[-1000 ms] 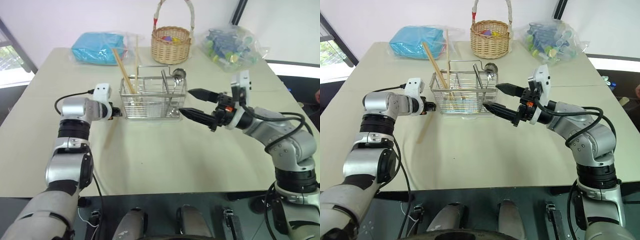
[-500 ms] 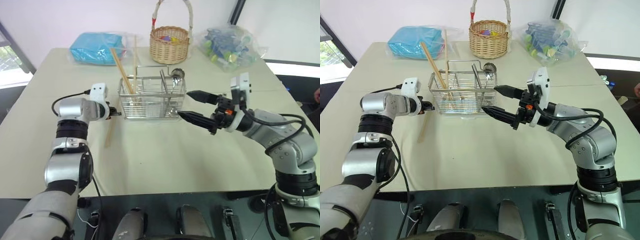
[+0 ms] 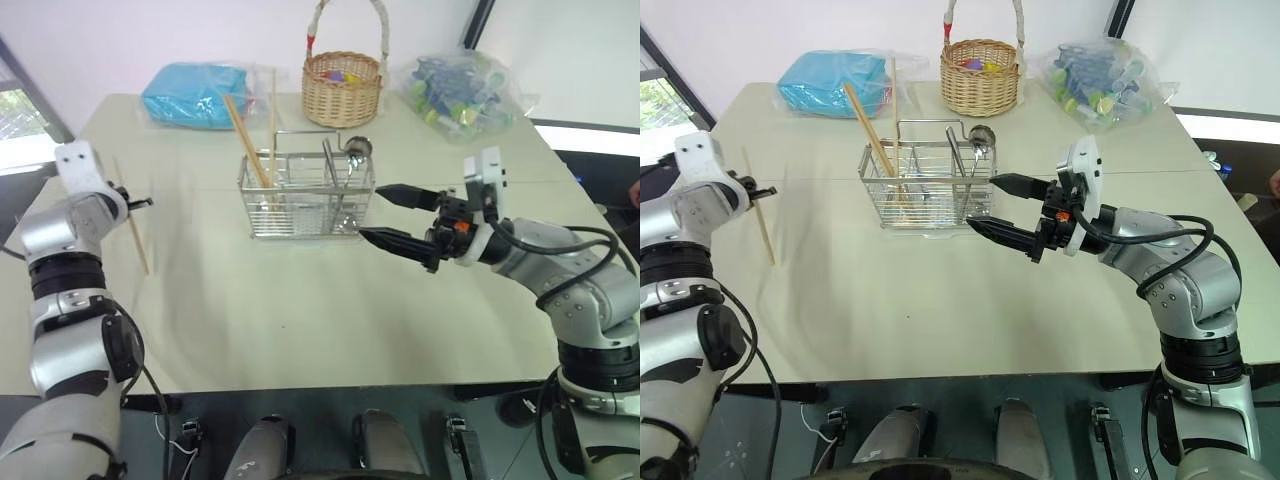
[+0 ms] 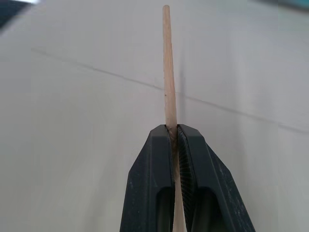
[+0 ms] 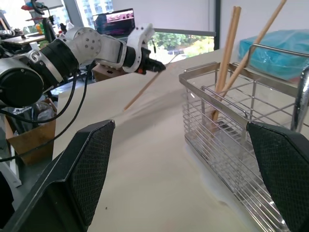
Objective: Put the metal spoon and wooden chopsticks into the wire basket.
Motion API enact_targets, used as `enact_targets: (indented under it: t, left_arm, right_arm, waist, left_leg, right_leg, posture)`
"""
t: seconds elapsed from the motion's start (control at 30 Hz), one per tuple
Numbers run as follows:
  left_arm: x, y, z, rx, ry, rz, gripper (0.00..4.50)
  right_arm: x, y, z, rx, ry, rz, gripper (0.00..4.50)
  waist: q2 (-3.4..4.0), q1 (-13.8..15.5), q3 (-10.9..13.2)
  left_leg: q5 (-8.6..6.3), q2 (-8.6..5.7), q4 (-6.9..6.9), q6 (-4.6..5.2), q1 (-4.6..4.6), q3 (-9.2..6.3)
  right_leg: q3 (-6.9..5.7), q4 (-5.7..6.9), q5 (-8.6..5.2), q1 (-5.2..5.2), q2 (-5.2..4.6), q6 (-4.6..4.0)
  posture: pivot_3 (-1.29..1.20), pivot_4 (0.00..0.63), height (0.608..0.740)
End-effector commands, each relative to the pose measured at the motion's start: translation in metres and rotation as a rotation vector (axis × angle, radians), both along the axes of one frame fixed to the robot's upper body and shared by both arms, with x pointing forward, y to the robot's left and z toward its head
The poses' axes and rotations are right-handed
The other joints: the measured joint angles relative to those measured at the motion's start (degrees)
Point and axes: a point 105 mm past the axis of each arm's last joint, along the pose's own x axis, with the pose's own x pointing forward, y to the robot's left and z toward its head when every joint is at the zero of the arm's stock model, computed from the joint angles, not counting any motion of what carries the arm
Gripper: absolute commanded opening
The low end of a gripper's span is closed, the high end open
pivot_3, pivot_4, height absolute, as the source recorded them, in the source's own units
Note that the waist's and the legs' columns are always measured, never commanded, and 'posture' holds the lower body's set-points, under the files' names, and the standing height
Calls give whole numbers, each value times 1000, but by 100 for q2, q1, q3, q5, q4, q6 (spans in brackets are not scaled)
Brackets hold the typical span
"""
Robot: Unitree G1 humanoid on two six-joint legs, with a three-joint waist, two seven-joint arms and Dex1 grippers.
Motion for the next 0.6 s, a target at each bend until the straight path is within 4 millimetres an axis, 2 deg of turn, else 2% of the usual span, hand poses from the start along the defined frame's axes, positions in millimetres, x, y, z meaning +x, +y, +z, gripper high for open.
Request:
enact_targets:
  t: [0.03,0.1,0.17,0.23,0.3,0.47,0.6]
  left_arm:
    - [-4,2,71,39,-325,13,43]
    - [-7,-6,99,17,-470,-13,43]
    - [-16,-20,148,-36,-703,-66,43]
    - [-27,-36,187,-65,-868,-137,43]
    - [-32,-54,215,-70,-958,-212,43]
    - [-41,-98,251,-64,-1064,-378,43]
    - [-48,-138,258,-60,-1104,-549,43]
  right_arm:
    - [0,-2,11,14,-38,3,4500]
    - [1,-2,11,13,-40,5,4500]
    - [2,-1,13,17,-44,8,4500]
    - [2,-1,14,21,-45,5,4500]
    - [3,-3,14,23,-45,-2,4500]
    - [5,-8,15,20,-47,-23,4500]
    - [8,-13,23,28,-64,-53,4500]
  waist:
    - [-5,-10,-3]
    - [-5,-12,-3]
    - [-7,-9,-2]
    - [-16,-17,-2]
    - [-20,-31,-2]
    - [-15,-48,-4]
    - [-17,-44,-3]
  left_leg:
    - [0,0,0,0,0,0]
    - [0,0,-1,0,2,1]
    - [0,1,0,0,2,1]
    - [0,1,5,0,-3,1]
    - [0,1,6,0,-4,2]
    - [0,3,6,0,11,12]
    - [0,4,6,0,3,10]
  right_leg:
    - [0,0,0,0,-1,0]
    - [0,0,0,0,-1,0]
    - [-1,0,0,0,-1,0]
    - [-2,-1,1,0,-1,1]
    - [-2,-2,1,0,-1,1]
    - [0,-1,1,1,-1,2]
    - [-1,-1,1,1,3,2]
  posture:
    - [0,150,740]
    - [0,150,740]
    - [0,150,740]
    - [0,150,740]
    - [0,150,740]
    - [0,150,740]
    - [0,150,740]
